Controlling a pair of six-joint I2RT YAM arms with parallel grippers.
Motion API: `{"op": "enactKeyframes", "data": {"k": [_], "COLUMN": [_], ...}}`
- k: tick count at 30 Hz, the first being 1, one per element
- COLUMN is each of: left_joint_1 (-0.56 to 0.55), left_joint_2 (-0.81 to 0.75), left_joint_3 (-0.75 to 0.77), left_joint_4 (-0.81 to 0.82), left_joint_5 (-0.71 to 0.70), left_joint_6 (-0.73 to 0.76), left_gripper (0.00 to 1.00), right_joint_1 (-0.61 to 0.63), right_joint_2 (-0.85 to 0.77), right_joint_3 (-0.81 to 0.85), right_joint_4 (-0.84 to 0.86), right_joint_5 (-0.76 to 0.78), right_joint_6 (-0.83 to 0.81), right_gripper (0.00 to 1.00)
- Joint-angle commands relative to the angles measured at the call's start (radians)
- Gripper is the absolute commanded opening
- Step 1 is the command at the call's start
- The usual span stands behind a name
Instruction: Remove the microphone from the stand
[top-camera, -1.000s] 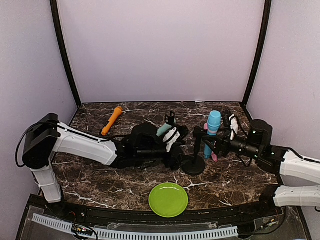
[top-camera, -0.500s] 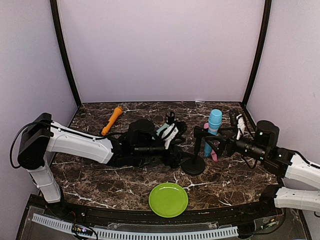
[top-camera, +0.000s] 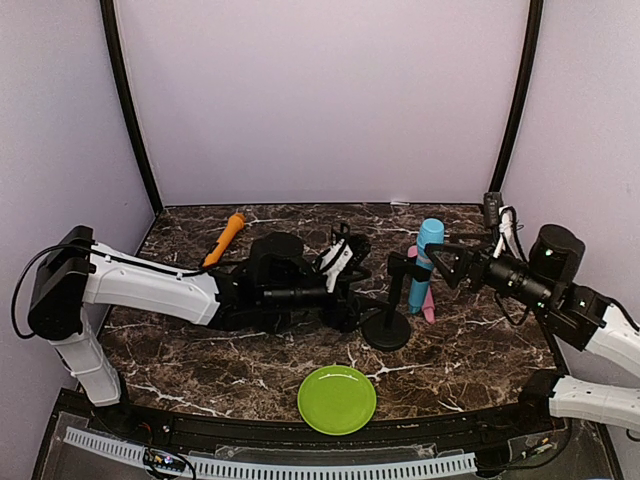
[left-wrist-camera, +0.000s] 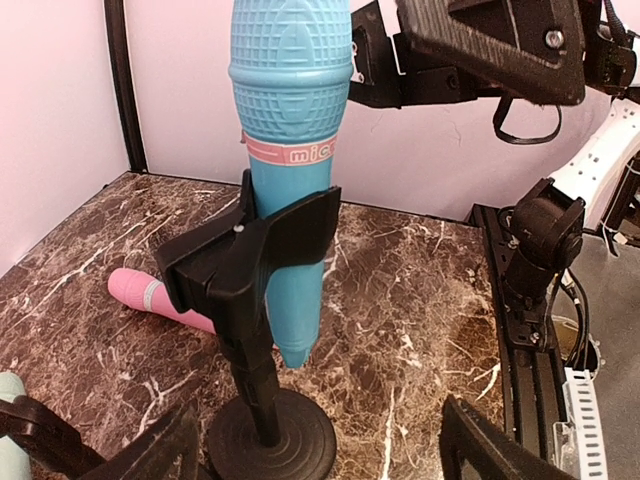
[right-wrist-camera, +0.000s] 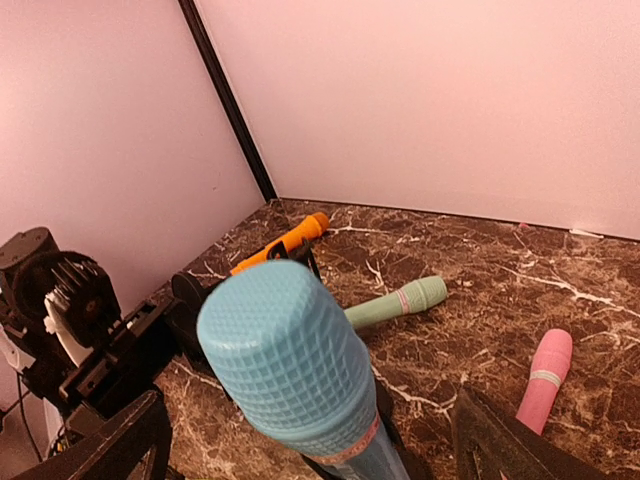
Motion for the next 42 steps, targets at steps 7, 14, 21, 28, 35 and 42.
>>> {"op": "enactKeyframes", "data": {"k": [7,14,21,28,35,42], "left_joint_1": [0.027,0.031,0.031,0.031,0.033,0.097], "left_joint_2": [-0.071,-0.090,-0.110,-0.111,-0.131,-0.136], "left_joint_3": [0.010,-0.013,-0.044,-0.033,-0.032,-0.041], "left_joint_4": [-0.015,-0.008,0.020,-0.018,-0.033,0.011], "left_joint_5": [0.004,-0.051,-0.077,-0.138,-0.116,0.146], "left_joint_6": [-0.077,-0.090,-0.092,-0.100,-0.099,-0.152], "left_gripper": [0.85,0.86,0.86,0.86,0.87,0.88], "right_joint_1": [0.038,0.166,0.251,0.286,0.282,0.201], "right_joint_2": [0.106,0.261,0.331,0.323,0.256,0.254], "right_joint_3": [0.179,0.312,0.365,0.358,0.260,0.227], "right_joint_4": [-0.056,-0.215,-0.305,-0.291,-0.130,-0.059], "right_joint_5": [0.050,0.373,0.605,0.663,0.561,0.355], "right_joint_6": [0.048,0.064,0.119,0.122,0.043,-0.062], "right_gripper": [0.95,0.90,0.83,0.60,0.38,0.28]}}
